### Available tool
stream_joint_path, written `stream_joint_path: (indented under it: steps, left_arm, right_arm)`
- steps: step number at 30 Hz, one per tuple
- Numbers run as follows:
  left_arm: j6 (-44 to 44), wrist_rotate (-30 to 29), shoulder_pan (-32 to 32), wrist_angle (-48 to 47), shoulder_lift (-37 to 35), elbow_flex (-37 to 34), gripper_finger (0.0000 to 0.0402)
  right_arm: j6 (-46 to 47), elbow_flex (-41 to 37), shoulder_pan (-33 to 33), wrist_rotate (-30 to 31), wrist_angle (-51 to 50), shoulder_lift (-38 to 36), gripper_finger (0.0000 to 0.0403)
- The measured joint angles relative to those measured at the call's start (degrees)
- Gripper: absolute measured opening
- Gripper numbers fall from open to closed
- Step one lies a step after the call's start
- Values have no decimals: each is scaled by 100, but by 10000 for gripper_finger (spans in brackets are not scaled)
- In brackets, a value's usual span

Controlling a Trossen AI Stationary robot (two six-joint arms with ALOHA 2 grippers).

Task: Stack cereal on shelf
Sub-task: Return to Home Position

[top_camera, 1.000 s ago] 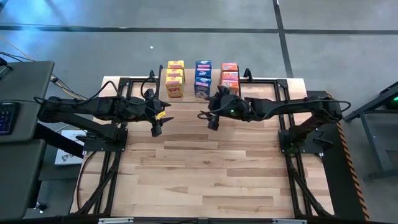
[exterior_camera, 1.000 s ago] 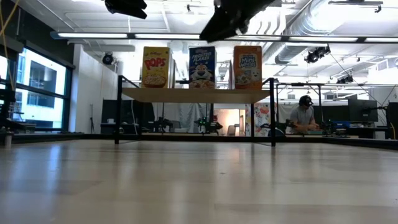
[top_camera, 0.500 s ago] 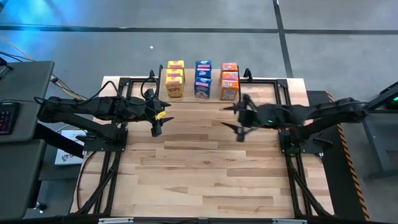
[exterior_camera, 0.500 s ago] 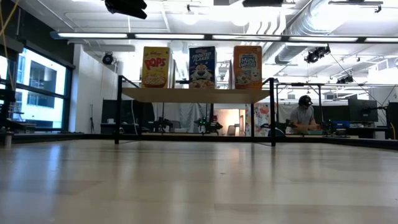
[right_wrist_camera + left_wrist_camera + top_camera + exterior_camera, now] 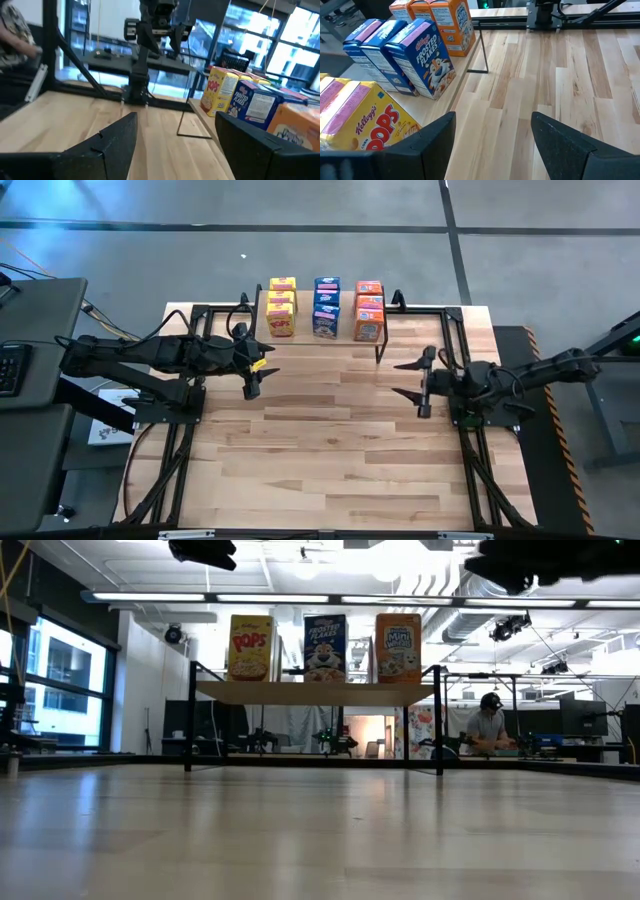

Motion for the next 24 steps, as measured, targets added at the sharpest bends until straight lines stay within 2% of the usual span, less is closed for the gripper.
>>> stream_joint_path:
  steps: [8,15,24]
  left_arm:
    - [0,0,2,0,0,0,250]
    - [0,0,1,0,0,0,250]
    - [0,0,2,0,0,0,250]
  right_arm:
    - [7,-1144,0,-13,594,-1064,260]
    - [210,-1640,0,65,713,-1480,260]
    - [1226,-1699,-2,481,-277,-1483,260]
